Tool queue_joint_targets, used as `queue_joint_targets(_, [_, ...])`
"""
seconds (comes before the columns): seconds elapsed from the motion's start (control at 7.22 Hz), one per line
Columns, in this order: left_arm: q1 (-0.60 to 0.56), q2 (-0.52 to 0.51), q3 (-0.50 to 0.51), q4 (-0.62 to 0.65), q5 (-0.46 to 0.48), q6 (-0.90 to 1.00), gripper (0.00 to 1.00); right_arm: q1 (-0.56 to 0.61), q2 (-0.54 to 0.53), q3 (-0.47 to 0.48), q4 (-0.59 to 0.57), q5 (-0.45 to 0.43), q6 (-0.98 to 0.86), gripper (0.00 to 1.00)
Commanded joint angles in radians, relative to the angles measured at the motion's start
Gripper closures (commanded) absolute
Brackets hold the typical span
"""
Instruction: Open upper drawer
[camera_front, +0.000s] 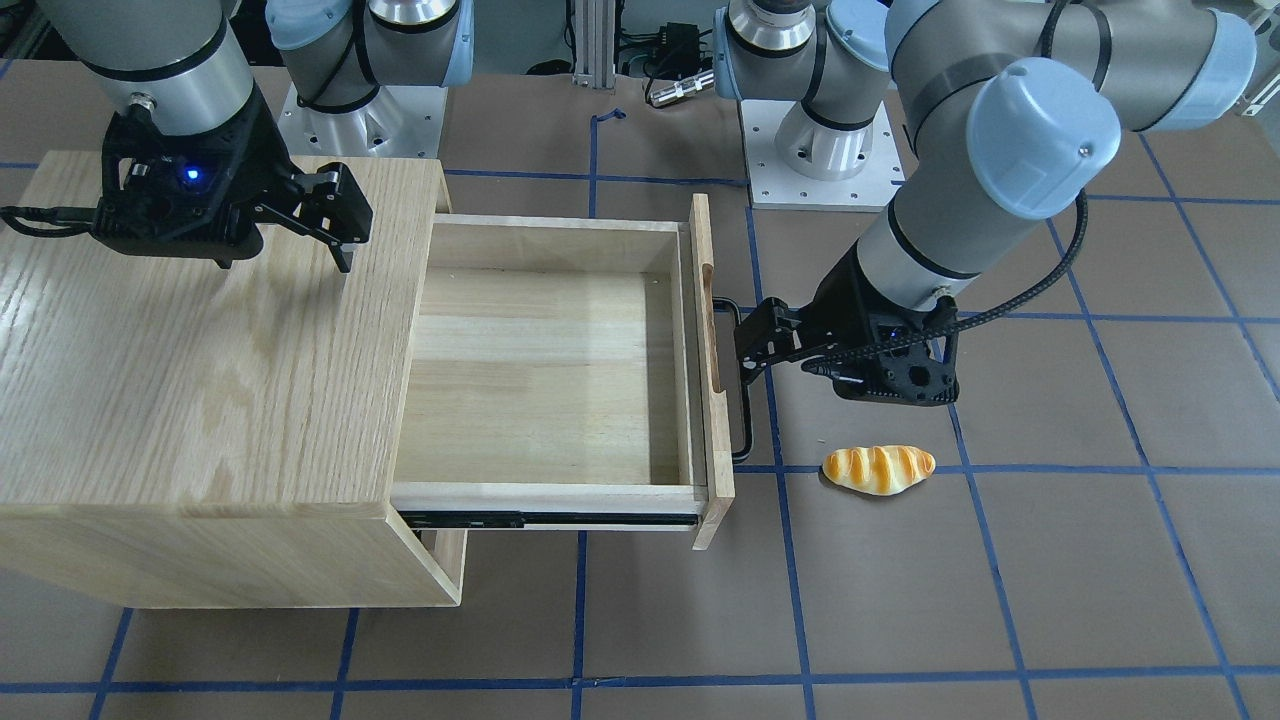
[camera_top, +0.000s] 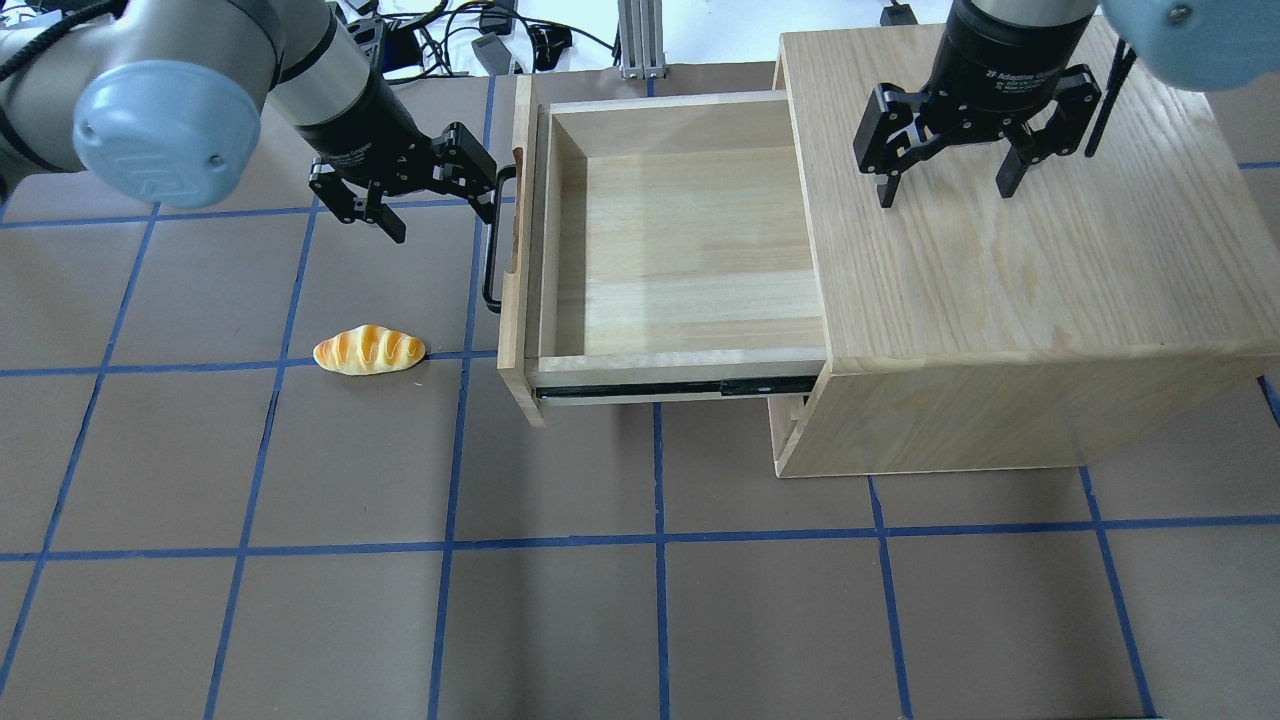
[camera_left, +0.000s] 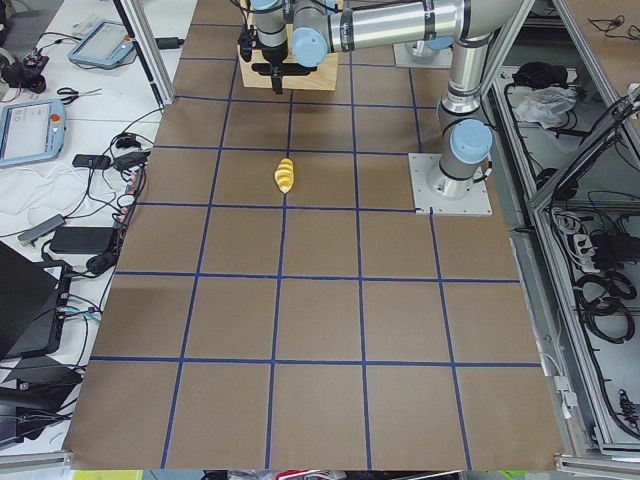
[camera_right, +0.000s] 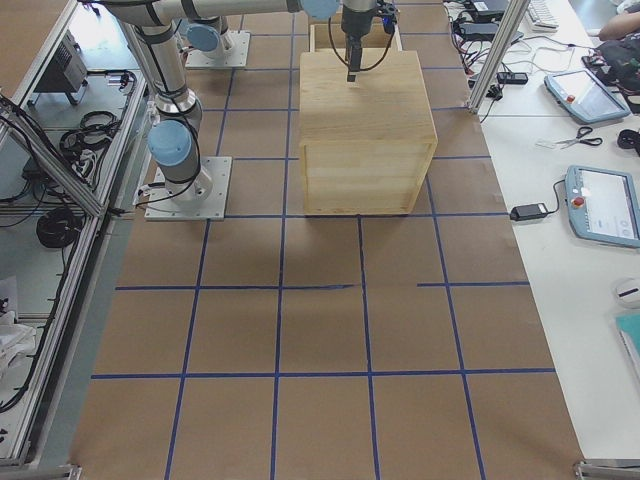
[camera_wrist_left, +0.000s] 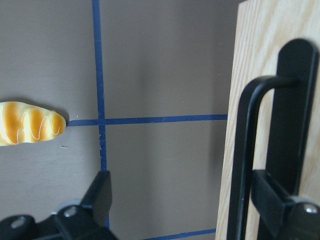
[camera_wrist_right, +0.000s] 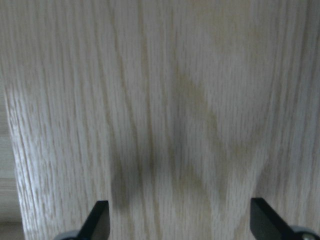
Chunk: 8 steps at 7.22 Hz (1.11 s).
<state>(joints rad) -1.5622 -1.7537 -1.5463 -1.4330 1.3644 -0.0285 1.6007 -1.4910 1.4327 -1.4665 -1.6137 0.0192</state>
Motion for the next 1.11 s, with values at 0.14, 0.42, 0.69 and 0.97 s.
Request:
queue_joint_targets(0.14, [0.074, 0.078, 0.092, -0.217, 0.130, 0.111, 0.00, 0.001, 0.000, 0.000, 0.000, 0.000, 0.001, 0.00])
queue_joint_targets(0.42, [0.061, 0.163, 0.153, -0.306, 0.203, 0.142, 0.00, 0.001, 0.000, 0.002, 0.000, 0.000, -0.001, 0.00])
queue_joint_targets(0.69, [0.057, 0.165, 0.140, -0.301, 0.203, 0.147, 0.00, 0.001, 0.000, 0.000, 0.000, 0.000, -0.001, 0.00])
queue_joint_targets(0.97, [0.059, 0.157, 0.137, -0.250, 0.202, 0.148, 0.00, 0.001, 0.000, 0.000, 0.000, 0.000, -0.001, 0.00])
